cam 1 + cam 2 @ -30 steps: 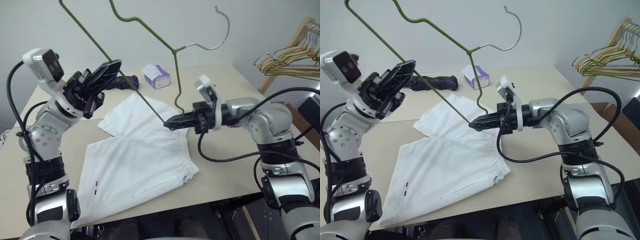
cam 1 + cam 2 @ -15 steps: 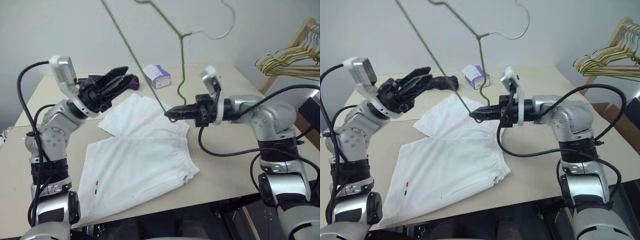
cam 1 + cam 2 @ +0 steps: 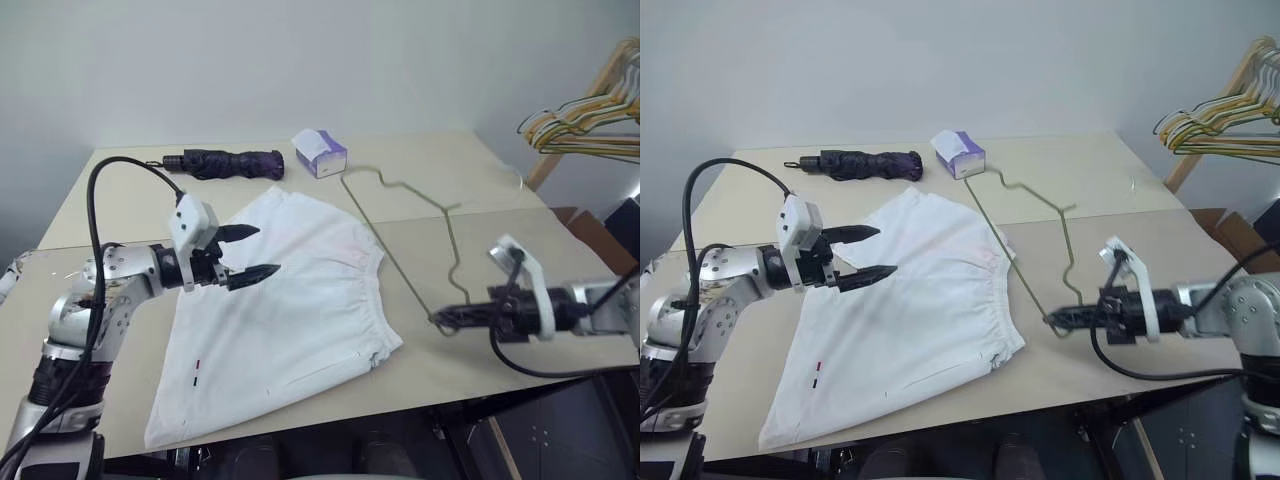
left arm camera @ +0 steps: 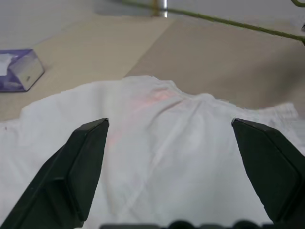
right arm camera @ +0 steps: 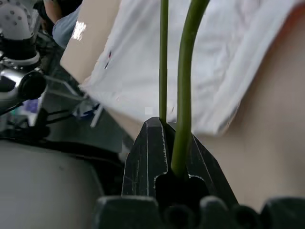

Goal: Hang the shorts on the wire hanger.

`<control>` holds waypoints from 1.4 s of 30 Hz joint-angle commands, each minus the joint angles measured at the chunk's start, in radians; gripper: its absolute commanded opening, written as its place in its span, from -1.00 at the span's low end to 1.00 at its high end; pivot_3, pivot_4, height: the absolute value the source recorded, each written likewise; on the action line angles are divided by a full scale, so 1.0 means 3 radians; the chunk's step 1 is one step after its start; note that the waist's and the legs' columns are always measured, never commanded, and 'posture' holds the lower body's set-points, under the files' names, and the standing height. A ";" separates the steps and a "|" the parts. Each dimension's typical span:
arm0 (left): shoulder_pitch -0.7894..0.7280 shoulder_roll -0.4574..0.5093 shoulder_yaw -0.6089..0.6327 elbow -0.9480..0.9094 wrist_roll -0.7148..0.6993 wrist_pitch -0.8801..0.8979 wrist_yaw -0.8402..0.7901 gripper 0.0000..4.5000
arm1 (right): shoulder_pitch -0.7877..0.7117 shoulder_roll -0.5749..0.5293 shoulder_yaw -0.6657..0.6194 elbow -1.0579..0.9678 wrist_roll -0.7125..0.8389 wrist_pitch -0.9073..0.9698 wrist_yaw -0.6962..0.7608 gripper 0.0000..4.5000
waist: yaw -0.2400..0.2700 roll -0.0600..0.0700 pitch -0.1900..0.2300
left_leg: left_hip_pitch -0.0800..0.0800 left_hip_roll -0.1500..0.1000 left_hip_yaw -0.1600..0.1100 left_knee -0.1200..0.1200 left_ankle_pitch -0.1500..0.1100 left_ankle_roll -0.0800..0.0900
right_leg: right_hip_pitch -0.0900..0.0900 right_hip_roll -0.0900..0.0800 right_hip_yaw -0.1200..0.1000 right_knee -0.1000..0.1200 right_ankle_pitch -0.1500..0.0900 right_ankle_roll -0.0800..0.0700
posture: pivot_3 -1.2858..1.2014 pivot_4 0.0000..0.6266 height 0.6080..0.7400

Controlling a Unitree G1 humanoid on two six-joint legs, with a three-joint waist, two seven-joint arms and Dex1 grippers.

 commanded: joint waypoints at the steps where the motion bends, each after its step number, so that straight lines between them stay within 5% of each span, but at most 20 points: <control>1: -0.0028 0.0068 -0.0062 -0.0131 0.0140 -0.0159 -0.0101 0.99 | 0.0295 -0.0263 0.0007 0.0104 0.0141 0.0066 0.0264 -1.00 | 0.0001 0.0001 -0.0002 | 0.0002 0.0000 -0.0002 0.0001 -0.0001 0.0001 | 0.0003 0.0000 0.0000 0.0000 0.0000 0.0000 | 0.00 -1.00 1.00; 10: 0.0015 0.0075 -0.0095 -0.0194 0.0210 -0.0211 -0.0191 0.99 | 0.0721 -0.0538 0.0448 0.0537 -0.0299 -0.0490 0.0571 -1.00 | -0.0003 0.0010 -0.0008 | 0.0006 -0.0001 0.0000 0.0001 -0.0002 0.0004 | 0.0004 0.0001 0.0008 -0.0003 0.0000 0.0003 | 0.01 -1.00 1.00; 34: 0.0119 0.0040 -0.0037 -0.0202 0.0311 -0.0280 -0.0147 0.99 | 0.0523 -0.0383 0.0767 0.0681 -0.0593 -0.0840 0.0821 -1.00 | 0.0029 0.0015 -0.0013 | 0.0005 -0.0002 0.0000 0.0004 -0.0002 0.0004 | 0.0006 0.0001 0.0007 -0.0004 0.0001 0.0004 | 0.04 -1.00 1.00; 42: 0.0082 -0.0015 -0.0096 -0.0149 0.0362 -0.0324 -0.0133 0.99 | 0.0194 -0.0373 0.1256 0.0757 -0.0894 -0.0950 0.0991 -1.00 | 0.0008 0.0019 -0.0015 | 0.0006 -0.0001 0.0001 0.0007 -0.0002 0.0004 | 0.0005 0.0001 0.0008 -0.0003 0.0002 0.0004 | 0.03 -1.00 1.00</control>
